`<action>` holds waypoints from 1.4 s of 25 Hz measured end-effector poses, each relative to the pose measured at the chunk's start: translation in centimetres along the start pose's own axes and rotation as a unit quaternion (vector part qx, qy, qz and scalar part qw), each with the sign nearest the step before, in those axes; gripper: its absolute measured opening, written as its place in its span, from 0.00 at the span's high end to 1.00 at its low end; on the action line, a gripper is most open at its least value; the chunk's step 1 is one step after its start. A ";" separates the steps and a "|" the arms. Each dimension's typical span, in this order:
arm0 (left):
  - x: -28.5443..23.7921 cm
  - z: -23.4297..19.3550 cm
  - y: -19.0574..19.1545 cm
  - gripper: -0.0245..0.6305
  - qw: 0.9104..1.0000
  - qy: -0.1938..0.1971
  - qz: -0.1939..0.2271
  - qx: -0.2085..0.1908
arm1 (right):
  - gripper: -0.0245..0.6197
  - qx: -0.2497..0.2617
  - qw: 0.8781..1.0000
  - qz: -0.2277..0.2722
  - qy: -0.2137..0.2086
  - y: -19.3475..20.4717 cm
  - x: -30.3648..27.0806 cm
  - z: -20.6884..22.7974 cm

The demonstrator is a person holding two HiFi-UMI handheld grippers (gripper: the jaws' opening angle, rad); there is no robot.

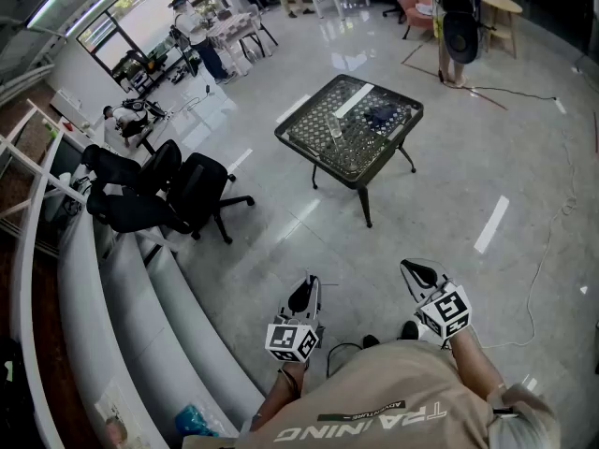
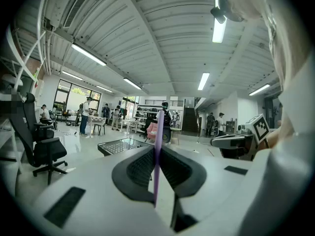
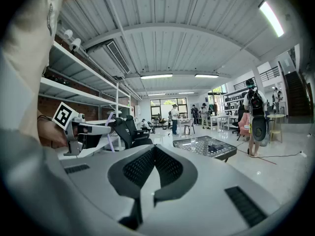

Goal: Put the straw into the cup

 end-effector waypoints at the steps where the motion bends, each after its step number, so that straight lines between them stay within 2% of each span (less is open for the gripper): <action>1: 0.1 0.0 -0.2 0.90 1.000 0.002 0.002 -0.002 | 0.94 0.005 1.000 0.004 0.001 -0.4 -0.1 -0.2; 5: 0.0 -0.4 -1.0 0.90 1.000 0.010 0.013 -0.007 | 0.94 0.017 1.000 0.009 0.013 -1.1 -0.8 -0.1; 14: -0.3 -1.1 -1.7 0.90 0.999 0.025 0.025 -0.015 | 0.94 0.006 0.998 0.027 0.049 -1.6 -1.4 0.6; 19: -0.5 -1.9 -1.8 0.90 0.999 0.037 0.028 -0.015 | 0.94 0.003 0.998 0.031 0.055 -1.7 -1.8 0.0; 26: -2.3 -2.6 0.9 0.89 0.999 0.041 0.013 0.006 | 0.94 0.003 0.997 0.012 0.077 -0.2 -1.0 1.5; 30: -3.4 -3.0 1.1 0.90 0.999 0.037 -0.001 0.020 | 0.94 -0.010 0.997 -0.005 0.073 0.3 -1.8 2.3; 35: -5.7 -4.2 -1.1 0.90 0.999 0.019 0.011 0.029 | 0.94 0.013 0.999 -0.004 0.052 -1.8 -4.6 4.8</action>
Point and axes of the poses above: the fingertips, and each gripper's own axes: x backward along the fingers, z to its right, y out of its underside, the point moved 1 cm from there along x, backward along the fingers, and after that the axes turned 7 degrees about -z, right-handed, at the moved point
